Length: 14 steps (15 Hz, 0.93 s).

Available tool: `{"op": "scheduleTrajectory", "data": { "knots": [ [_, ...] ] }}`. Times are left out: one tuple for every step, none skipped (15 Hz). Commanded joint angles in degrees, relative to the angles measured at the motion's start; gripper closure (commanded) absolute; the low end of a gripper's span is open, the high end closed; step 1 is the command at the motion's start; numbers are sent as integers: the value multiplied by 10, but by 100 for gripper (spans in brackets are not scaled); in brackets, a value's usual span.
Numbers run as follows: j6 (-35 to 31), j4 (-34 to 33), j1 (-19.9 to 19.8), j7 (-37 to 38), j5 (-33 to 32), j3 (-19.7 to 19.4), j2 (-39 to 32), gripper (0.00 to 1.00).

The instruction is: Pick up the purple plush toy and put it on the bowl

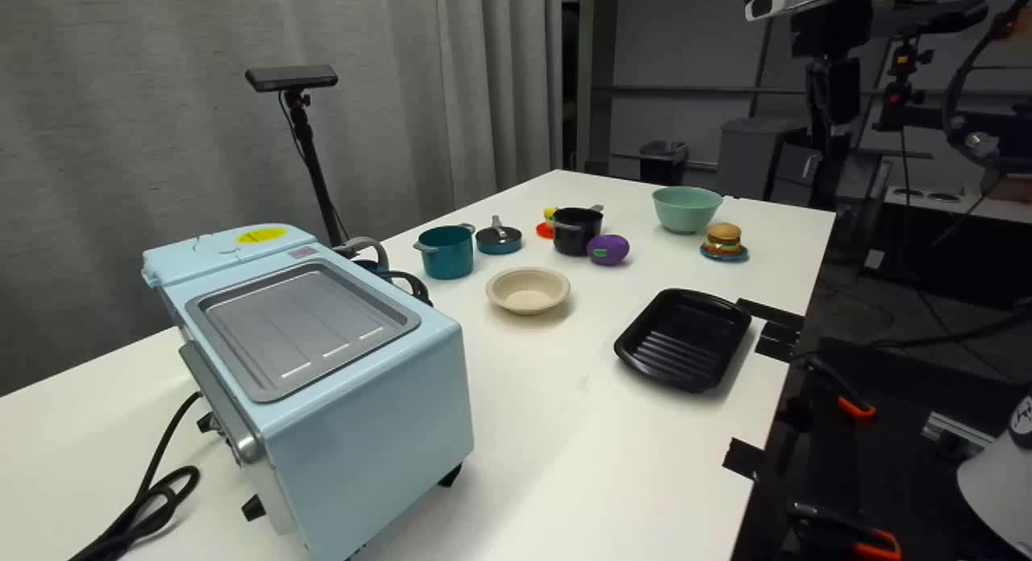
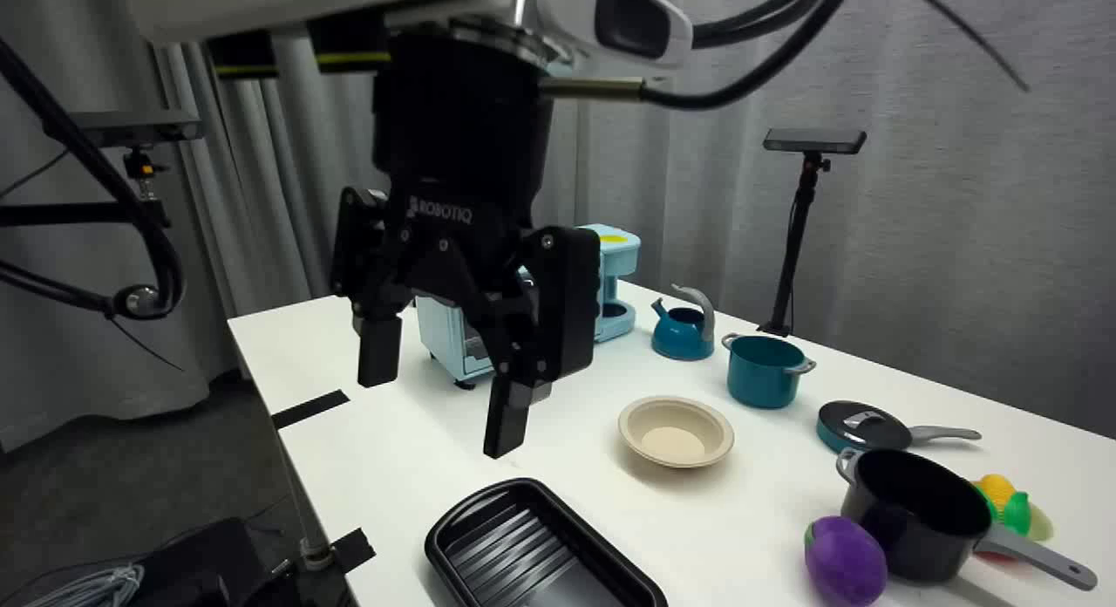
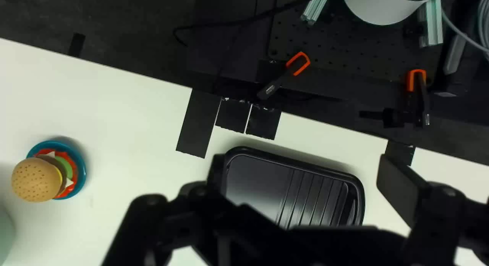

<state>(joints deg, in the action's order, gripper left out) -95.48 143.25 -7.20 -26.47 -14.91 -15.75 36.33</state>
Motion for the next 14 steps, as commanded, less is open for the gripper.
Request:
{"op": "scheduleTrajectory", "data": {
  "knots": [
    [1,-1,2,1,0,-1,-1,0],
    [1,-1,2,1,0,-1,-1,0],
    [1,-1,2,1,0,-1,-1,0],
    [1,-1,2,1,0,-1,-1,0],
    [1,-1,2,1,0,-1,-1,0],
    [1,-1,2,1,0,-1,-1,0],
    [1,-1,2,1,0,-1,-1,0],
    [1,-1,2,1,0,-1,-1,0],
    [1,-1,2,1,0,-1,-1,0],
    [1,-1,2,1,0,-1,-1,0],
    [1,-1,2,1,0,-1,-1,0],
    [1,-1,2,1,0,-1,-1,0],
    [-2,0,2,2,-1,-1,-1,0],
    [-8,2,1,5,-1,-1,0,0]
  ]
}}
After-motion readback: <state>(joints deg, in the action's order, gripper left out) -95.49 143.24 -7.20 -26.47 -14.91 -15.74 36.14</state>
